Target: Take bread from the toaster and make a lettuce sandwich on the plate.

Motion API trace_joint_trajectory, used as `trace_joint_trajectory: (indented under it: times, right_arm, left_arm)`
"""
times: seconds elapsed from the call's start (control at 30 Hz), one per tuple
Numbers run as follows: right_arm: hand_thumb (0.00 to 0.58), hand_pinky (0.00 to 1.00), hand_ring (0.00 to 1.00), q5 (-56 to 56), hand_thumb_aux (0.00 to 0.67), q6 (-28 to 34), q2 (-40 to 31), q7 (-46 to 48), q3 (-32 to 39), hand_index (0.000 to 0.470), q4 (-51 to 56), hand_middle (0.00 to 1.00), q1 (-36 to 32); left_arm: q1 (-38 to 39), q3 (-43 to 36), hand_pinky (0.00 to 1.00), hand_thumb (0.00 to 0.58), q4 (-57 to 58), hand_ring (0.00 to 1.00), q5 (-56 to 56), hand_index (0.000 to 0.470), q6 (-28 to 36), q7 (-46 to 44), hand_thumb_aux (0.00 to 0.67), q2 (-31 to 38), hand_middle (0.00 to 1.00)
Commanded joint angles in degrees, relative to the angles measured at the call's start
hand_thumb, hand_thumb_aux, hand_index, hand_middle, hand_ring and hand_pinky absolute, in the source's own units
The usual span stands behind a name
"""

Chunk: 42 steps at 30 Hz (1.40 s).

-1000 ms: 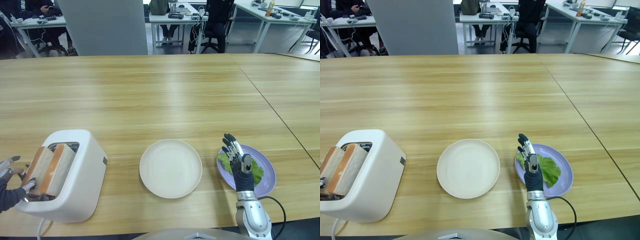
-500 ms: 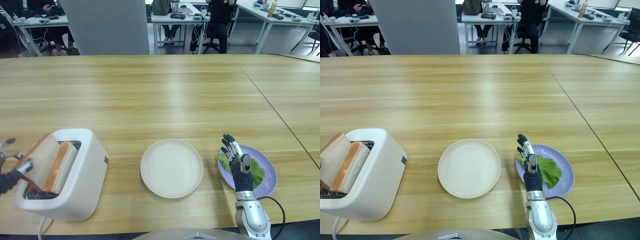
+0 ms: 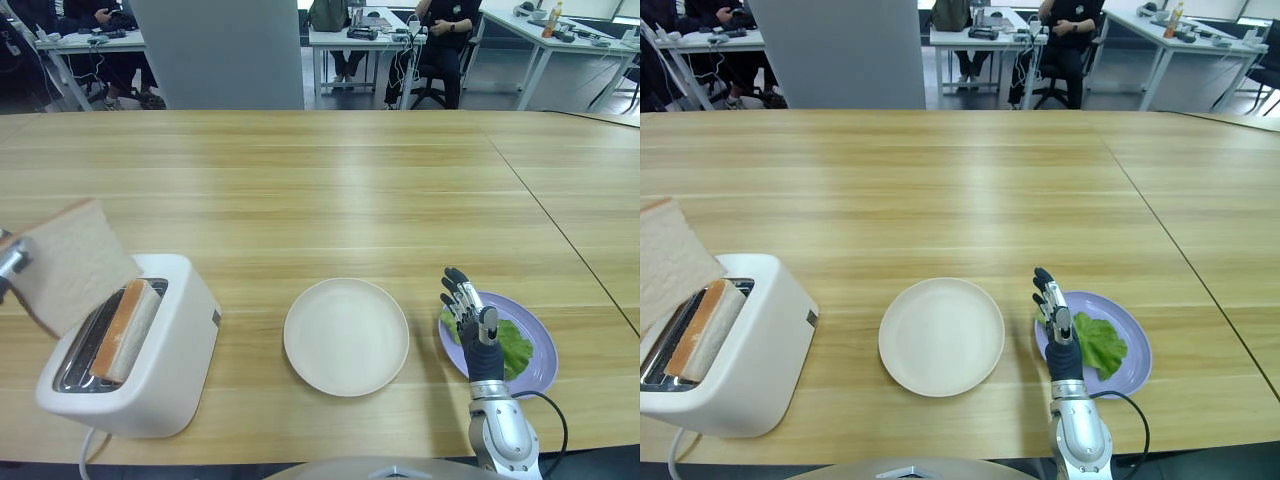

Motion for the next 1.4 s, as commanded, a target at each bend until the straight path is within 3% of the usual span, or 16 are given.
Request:
trace_joint_trajectory:
  times: [0.03, 0.33, 0.47, 0.67, 0.87, 1.13, 1.4]
  right_arm:
    - [0.000, 0.00, 0.00, 0.05, 0.000, 1.19, 0.16, 0.10, 0.13, 0.000, 0.80, 0.00, -0.56]
    - [0.000, 0.00, 0.00, -1.14, 0.000, 2.20, -0.62, -0.26, -0.80, 0.000, 1.54, 0.00, -2.41]
    - [0.000, 0.00, 0.00, -2.87, 0.000, 2.88, -1.54, -0.85, -1.50, 0.000, 1.88, 0.00, -3.90]
    - [0.000, 0.00, 0.00, -5.30, 0.000, 3.59, -3.79, -0.77, -2.43, 0.000, 1.55, 0.00, -6.23]
    - [0.000, 0.00, 0.00, -7.22, 0.000, 5.02, -6.71, -0.80, -5.44, 0.000, -0.09, 0.00, -6.89]
    - [0.000, 0.00, 0.00, -19.30, 0.000, 5.24, -16.83, -1.27, -12.15, 0.000, -2.92, 0.00, -6.70]
    - [0.000, 0.00, 0.00, -29.48, 0.000, 3.30, -25.05, -1.42, -14.96, 0.000, -2.22, 0.00, -7.11]
  left_arm:
    - [-5.71, 0.73, 0.89, 0.580, 1.00, 0.89, -1.69, 0.460, 2.64, 3.79, 0.670, 1.89, 0.89]
    - [-21.00, -4.85, 0.85, 0.580, -2.67, 0.85, -10.01, 0.460, 12.23, 7.77, 0.670, 3.49, 0.85]
    - [-27.11, -14.49, 0.84, 0.580, -3.47, 0.84, -15.60, 0.460, 18.74, 7.61, 0.670, 1.52, 0.84]
    - [-29.92, -30.05, 0.79, 0.580, -0.25, 0.79, -21.62, 0.460, 24.48, 5.73, 0.670, -4.09, 0.79]
    - [-30.30, -44.62, 0.78, 0.580, 8.21, 0.78, -23.05, 0.460, 22.54, 1.68, 0.670, -8.62, 0.78]
    - [-29.97, -60.63, 0.78, 0.580, 18.88, 0.78, -18.98, 0.460, 17.29, -5.58, 0.670, -8.18, 0.78]
    - [-29.75, -69.56, 0.77, 0.580, 27.41, 0.77, -13.74, 0.460, 10.88, -8.02, 0.670, -9.17, 0.77]
